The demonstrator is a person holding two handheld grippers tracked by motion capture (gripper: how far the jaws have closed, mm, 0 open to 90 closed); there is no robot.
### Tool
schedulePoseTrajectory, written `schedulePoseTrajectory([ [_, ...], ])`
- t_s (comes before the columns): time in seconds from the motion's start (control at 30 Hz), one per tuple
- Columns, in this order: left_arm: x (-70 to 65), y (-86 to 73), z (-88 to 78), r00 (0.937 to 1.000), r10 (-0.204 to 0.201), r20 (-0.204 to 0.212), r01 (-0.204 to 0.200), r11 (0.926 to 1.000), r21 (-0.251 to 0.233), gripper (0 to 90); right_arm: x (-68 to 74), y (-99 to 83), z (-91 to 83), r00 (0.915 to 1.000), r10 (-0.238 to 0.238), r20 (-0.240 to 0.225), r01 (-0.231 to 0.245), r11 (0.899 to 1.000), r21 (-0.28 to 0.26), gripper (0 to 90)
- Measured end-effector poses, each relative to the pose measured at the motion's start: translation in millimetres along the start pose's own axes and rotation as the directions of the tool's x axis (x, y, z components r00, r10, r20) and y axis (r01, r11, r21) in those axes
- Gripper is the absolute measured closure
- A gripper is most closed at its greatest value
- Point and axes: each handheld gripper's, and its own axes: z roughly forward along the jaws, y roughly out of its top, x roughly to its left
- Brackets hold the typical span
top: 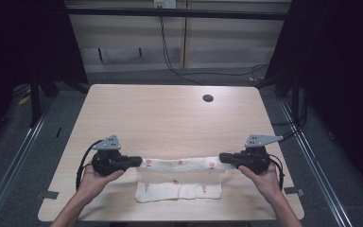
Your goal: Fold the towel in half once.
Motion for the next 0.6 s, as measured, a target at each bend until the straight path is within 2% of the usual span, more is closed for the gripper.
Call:
schedulePoseTrajectory([
  [0.17,-6.5,-5.2,0.5,0.9998,0.018,0.006,-0.019,0.9993,0.033,85.8,9.1,-14.8,-2.1,0.9997,0.015,-0.017,-0.015,1.000,0.017,86.5],
  [0.27,-10.8,-9.9,3.3,0.9994,0.032,0.012,-0.033,0.9969,0.072,85.8,11.8,-21.2,-1.8,0.9993,0.025,-0.028,-0.024,0.999,0.026,86.5],
  [0.3,-11.3,-12.0,3.9,0.9995,0.023,0.021,-0.025,0.9975,0.067,85.8,14.2,-24.7,-0.7,0.9996,0.018,-0.020,-0.017,0.999,0.044,86.4],
  [0.4,-13.4,-19.1,6.4,0.9993,0.019,0.032,-0.021,0.9968,0.077,85.6,17.8,-31.1,-0.1,0.9994,0.020,-0.027,-0.019,0.999,0.048,86.3],
  [0.43,-14.0,-23.4,8.0,0.9992,0.015,0.037,-0.018,0.9956,0.092,85.6,19.4,-35.3,1.7,0.9996,0.021,-0.021,-0.019,0.998,0.065,86.1],
  [0.6,-15.9,-32.0,7.9,0.9986,-0.003,0.052,-0.002,0.9952,0.098,85.3,24.1,-42.8,4.2,0.9995,0.019,-0.027,-0.017,0.996,0.089,85.5],
])
